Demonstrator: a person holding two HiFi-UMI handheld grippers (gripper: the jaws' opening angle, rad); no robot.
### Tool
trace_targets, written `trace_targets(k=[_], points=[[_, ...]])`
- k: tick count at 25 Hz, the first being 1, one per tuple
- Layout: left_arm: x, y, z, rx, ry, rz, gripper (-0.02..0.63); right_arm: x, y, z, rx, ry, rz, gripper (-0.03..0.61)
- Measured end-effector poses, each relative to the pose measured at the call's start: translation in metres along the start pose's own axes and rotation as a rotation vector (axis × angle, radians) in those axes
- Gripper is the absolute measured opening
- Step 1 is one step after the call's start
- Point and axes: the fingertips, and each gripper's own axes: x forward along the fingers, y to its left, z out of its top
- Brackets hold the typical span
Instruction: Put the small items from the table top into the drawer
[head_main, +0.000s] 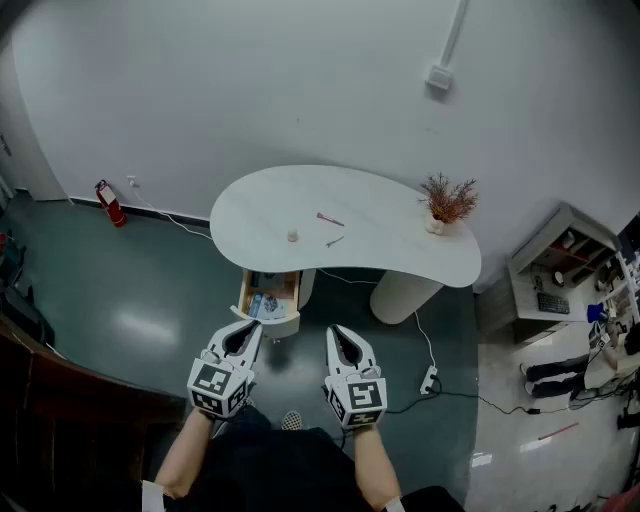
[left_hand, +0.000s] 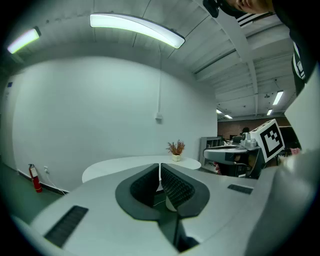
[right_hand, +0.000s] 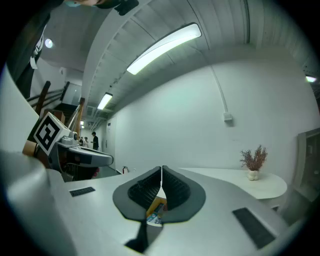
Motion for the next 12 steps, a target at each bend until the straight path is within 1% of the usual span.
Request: trace_targets(k=[6,12], points=[[0.000,0.003,0.003,0.011,-0.003,0.001,0.026,0.003,-0.003,0.002,0.040,-0.017,-0.004,0.034],[0.013,0.016,0.000,0.002,0.021,-0.001,0.026,0.024,-0.009,-0.007,0.064,0.017,-0.015,0.034]])
